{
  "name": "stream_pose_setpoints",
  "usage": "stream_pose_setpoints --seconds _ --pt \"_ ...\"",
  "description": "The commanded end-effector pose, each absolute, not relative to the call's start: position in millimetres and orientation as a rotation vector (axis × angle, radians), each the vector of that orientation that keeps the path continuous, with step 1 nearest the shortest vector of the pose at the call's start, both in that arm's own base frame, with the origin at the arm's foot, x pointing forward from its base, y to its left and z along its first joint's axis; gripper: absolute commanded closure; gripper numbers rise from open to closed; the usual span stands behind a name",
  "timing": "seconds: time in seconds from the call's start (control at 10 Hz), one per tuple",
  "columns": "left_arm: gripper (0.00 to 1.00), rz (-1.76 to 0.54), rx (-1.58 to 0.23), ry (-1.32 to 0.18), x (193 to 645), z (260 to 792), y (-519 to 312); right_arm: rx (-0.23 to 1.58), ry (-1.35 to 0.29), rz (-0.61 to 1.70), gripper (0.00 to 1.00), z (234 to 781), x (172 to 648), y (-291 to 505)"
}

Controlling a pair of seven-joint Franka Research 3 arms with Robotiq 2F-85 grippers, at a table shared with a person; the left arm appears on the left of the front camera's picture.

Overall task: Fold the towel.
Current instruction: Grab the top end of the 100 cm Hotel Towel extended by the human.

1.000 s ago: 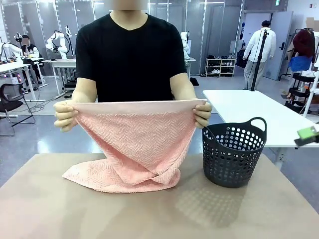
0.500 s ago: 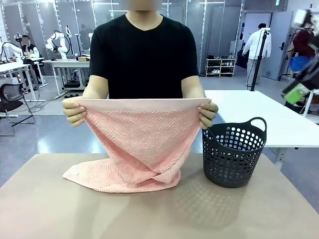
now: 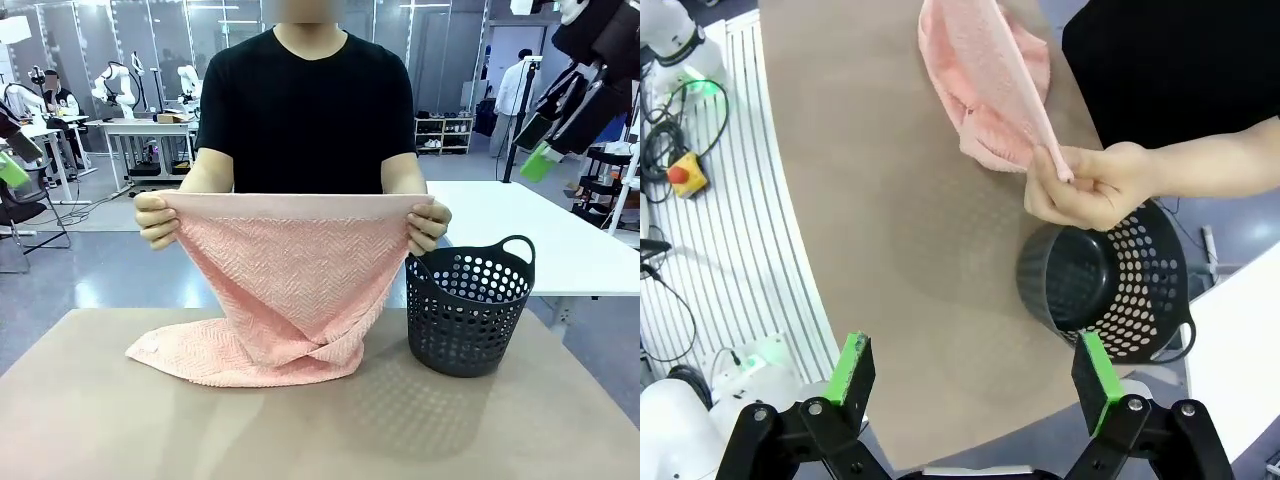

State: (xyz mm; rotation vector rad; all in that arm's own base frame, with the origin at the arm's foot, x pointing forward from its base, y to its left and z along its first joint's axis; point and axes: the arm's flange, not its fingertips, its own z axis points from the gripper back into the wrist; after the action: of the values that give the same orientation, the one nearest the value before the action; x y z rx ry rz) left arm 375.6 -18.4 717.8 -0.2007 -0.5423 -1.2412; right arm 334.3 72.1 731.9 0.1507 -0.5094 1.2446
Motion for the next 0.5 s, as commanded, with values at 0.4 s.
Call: stream_pose_setpoints --seconds 0.4 --pt "0.00 -1.323 -0.097 -0.494 372 730 -36 0.176 -0.515 1.239 0.00 730 336 63"
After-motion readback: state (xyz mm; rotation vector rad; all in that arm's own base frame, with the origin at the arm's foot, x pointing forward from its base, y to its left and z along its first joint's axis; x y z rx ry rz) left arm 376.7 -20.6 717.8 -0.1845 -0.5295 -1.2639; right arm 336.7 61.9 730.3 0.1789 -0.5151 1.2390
